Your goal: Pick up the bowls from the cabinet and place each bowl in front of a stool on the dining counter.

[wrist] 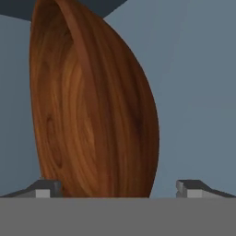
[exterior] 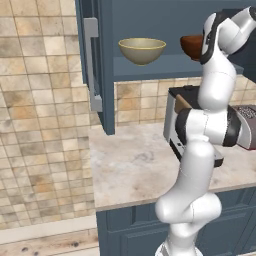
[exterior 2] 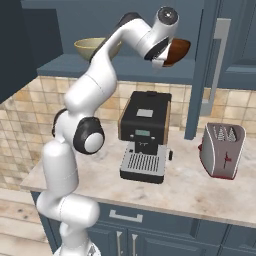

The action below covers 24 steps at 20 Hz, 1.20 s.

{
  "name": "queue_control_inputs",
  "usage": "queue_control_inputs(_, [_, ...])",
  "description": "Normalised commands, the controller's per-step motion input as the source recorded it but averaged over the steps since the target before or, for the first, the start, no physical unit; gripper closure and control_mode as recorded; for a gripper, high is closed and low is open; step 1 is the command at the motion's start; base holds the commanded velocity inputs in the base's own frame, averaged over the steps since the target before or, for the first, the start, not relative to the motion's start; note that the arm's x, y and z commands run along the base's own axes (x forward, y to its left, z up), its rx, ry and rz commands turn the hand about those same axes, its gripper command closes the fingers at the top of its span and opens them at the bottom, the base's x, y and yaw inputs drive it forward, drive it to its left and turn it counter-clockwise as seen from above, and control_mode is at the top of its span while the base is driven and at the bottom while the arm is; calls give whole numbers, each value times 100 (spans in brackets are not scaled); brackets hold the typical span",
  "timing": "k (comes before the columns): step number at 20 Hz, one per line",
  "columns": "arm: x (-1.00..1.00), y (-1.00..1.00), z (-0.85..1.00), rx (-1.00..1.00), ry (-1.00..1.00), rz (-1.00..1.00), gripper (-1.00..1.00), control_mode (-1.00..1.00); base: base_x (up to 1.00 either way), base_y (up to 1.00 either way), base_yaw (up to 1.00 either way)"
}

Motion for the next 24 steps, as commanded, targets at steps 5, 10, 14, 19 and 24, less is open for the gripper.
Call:
queue_control_inputs(5, [17,-1,0,0,0,0,-100,-100,0,0,0])
queue_control_inputs(10, [2,0,0,0,0,0,-100,-100,0,0,0])
queue_control_inputs(14, [0,0,-7,0,0,0,-100,-100,0,0,0])
queue_control_inputs(19, [0,1,-10,0,6,0,100,-100,0,0,0])
queue_control_inputs(24, [0,1,-16,0,4,0,100,-100,0,0,0])
